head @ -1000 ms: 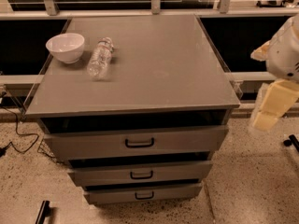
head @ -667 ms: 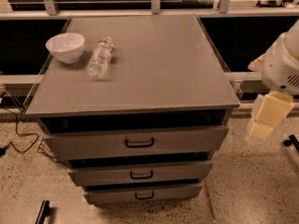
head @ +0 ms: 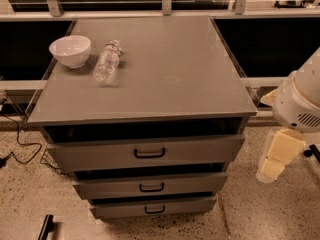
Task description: Open top drawer
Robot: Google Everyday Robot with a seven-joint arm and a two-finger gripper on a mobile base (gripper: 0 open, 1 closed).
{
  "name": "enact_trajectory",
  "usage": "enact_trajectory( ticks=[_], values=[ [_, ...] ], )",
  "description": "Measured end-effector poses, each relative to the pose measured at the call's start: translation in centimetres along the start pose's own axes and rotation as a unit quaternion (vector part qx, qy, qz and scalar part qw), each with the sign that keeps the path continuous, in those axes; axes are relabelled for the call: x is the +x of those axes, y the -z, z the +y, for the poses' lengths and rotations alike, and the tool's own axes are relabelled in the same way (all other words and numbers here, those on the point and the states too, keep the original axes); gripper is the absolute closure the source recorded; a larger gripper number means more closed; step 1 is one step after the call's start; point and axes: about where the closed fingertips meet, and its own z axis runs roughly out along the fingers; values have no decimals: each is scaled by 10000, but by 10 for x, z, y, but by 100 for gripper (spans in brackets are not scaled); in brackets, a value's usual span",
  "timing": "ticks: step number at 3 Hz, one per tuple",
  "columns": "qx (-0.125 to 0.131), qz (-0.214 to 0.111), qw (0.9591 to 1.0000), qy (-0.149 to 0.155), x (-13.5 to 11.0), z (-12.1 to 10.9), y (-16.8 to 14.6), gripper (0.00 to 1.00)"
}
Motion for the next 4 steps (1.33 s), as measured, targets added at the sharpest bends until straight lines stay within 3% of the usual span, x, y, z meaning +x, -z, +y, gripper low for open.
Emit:
enact_trajectory(
  ticks=[2, 4],
  values=[
    [-81, -60, 9999, -54, 5, 6, -13, 0],
    [-438, -218, 9983, -323, 15, 30, -63, 0]
  ],
)
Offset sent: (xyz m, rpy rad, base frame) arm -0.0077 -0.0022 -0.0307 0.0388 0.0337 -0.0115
